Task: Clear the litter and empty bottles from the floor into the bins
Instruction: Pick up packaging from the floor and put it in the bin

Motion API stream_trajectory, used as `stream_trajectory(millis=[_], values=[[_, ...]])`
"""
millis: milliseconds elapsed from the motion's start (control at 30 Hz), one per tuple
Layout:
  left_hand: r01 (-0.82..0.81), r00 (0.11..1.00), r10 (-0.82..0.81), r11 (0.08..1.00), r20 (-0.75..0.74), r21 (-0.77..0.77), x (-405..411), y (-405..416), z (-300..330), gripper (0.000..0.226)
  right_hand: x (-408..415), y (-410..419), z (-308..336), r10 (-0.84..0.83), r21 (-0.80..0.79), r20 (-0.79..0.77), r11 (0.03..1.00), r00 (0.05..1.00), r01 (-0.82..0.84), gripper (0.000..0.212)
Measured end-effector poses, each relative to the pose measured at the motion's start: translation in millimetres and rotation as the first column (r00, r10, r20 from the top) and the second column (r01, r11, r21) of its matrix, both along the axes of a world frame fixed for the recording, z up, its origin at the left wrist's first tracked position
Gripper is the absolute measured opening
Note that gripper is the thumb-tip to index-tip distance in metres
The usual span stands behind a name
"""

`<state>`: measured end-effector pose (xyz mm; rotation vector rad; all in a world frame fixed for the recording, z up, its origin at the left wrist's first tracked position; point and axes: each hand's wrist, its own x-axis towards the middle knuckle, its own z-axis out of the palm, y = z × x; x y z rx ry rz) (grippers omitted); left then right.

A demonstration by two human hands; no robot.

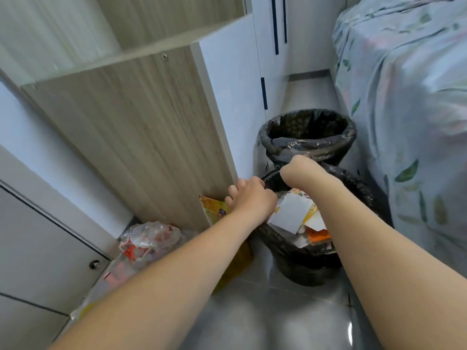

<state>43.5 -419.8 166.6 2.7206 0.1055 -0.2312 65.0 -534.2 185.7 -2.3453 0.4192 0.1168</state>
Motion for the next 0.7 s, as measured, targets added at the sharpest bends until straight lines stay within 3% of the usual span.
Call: stream_trajectory(millis=[200, 300, 700], values=[[0.025, 0.988, -0.024, 1.0, 0.15, -0.009, -8, 76, -4, 0.026, -1, 60, -1, 0.211, -0.129, 0.006, 0.969, 0.977, -0.209, 0.007], [-0.013, 0.976, 0.005, 0.999, 0.216, 0.035, -14, 137, -15, 0.025, -8, 92, -11, 0.333, -0.233, 0.004, 0.917, 0.943, -0.323, 0.036], [-0.266, 0.945, 0.223, 0.949, 0.239, 0.169, -50, 373, -88, 0.024, -79, 280, -85, 0.731, -0.374, -0.058, 0.615, 0.68, -0.694, 0.045]])
